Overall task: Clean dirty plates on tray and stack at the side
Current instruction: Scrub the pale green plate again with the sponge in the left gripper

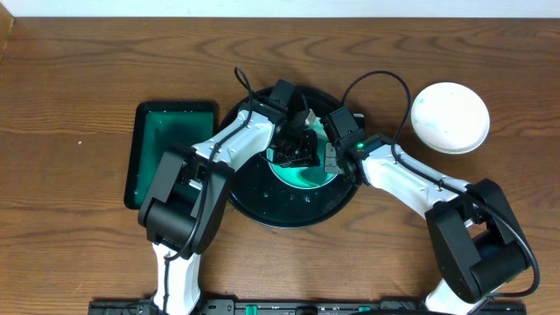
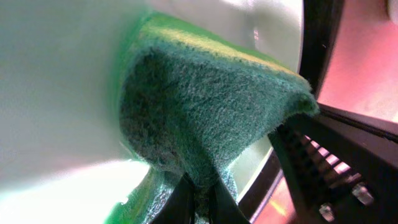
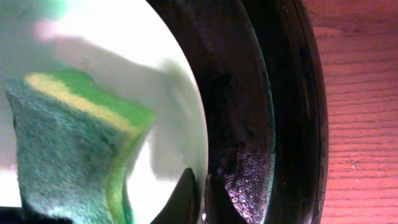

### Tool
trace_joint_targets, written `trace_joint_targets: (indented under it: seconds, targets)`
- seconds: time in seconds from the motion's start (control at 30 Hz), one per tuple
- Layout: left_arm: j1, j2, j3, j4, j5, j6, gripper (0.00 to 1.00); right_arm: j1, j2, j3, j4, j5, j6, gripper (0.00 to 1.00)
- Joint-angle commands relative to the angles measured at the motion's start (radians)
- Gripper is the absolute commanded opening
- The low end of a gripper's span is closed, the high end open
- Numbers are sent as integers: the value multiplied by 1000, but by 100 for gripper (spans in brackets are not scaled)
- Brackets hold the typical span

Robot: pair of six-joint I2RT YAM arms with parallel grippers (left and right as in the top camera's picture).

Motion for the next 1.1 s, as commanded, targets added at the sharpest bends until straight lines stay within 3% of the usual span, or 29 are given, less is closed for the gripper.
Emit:
trace_joint_targets:
  seconds: [0.0,0.23,0.4,0.8,1.07]
  targets:
    - [45,24,-19,-15,-293,-51,7,-16,3,-3,-13,-30,-34,1]
    - [102,24,-19,-153,-795,-145,7,-16,3,-3,-18,-40,-34,1]
    - [115,24,-19,-253,-957,-201,7,-16,3,-3,-13,-40,-34,1]
    - [90,13,11,-253,-716,-167,7,-16,3,-3,-15,-41,-34,1]
    - [90,-123,19,-206,-558,-136,7,-16,3,-3,-14,-40,-34,1]
